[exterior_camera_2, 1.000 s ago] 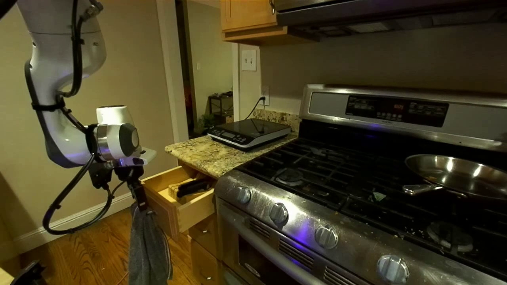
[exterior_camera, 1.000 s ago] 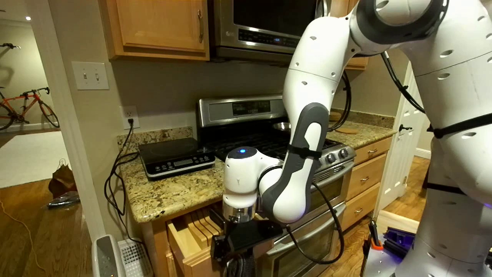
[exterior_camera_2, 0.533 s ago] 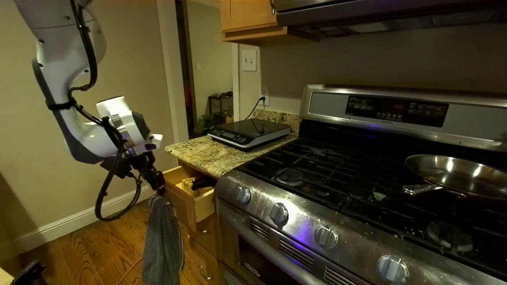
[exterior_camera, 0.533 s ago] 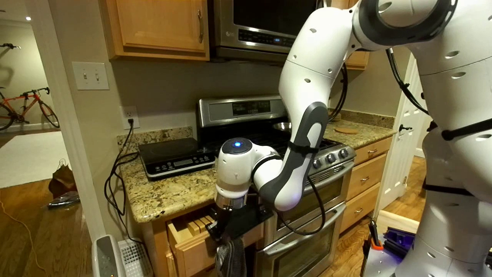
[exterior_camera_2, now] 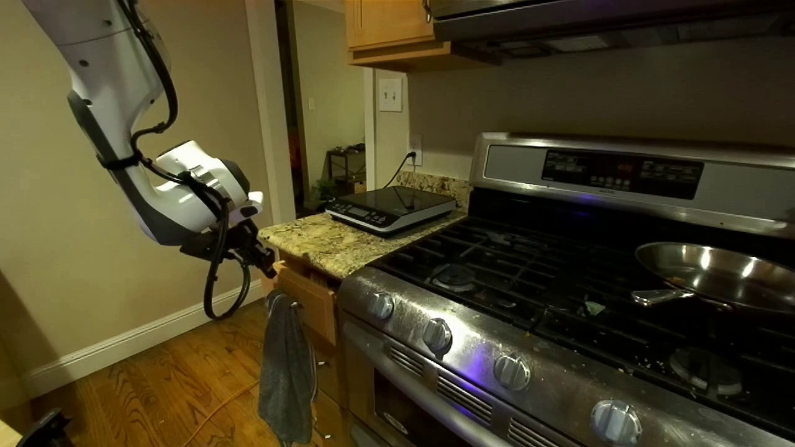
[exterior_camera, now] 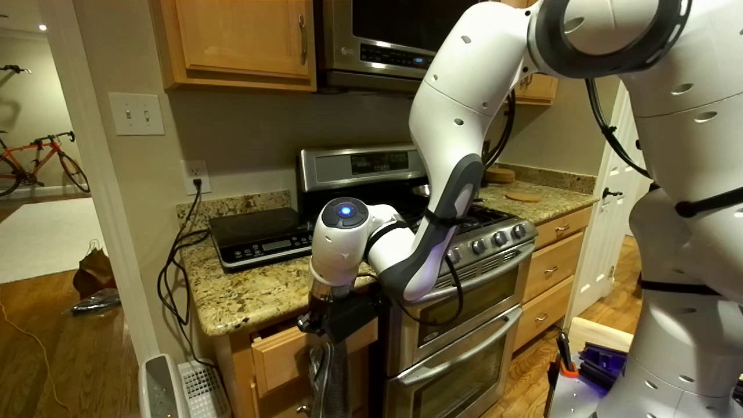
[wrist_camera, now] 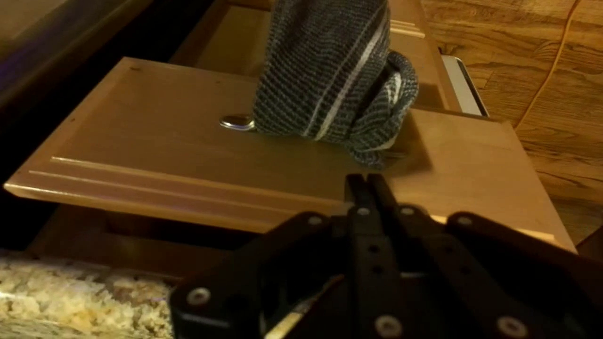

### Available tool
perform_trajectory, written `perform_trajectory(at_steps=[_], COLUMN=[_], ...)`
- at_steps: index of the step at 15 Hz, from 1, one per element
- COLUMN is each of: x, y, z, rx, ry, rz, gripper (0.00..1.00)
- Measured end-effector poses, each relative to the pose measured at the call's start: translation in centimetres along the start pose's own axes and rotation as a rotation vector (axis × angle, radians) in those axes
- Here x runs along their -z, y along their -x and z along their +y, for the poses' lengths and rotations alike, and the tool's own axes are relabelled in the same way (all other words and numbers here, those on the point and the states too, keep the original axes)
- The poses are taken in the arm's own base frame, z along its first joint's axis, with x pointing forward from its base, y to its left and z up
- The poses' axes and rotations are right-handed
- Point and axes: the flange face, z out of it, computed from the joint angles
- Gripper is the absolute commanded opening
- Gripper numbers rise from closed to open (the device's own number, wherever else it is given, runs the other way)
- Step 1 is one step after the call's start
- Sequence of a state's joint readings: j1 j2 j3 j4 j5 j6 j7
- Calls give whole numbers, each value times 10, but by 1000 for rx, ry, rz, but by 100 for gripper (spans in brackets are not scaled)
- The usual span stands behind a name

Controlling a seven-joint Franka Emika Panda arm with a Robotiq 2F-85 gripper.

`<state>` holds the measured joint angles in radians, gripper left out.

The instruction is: Close the drawer on the left

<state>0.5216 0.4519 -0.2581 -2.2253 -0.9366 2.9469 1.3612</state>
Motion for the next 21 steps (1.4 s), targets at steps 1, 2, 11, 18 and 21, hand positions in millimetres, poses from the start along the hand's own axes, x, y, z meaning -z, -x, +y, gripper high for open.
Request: perform_trajectory(at_steps=[1,2,11,18,21], x=[-1,-1,17,44,52], y=[0,1,70,140,152], z=[-1,-1,-16,-25,-29], rx=[-5,-10,-95,-52,-2], ry=[0,-1,-123,-213,-208], rz=[1,-1,-149,-377,-528], gripper=[7,9,37,83,98])
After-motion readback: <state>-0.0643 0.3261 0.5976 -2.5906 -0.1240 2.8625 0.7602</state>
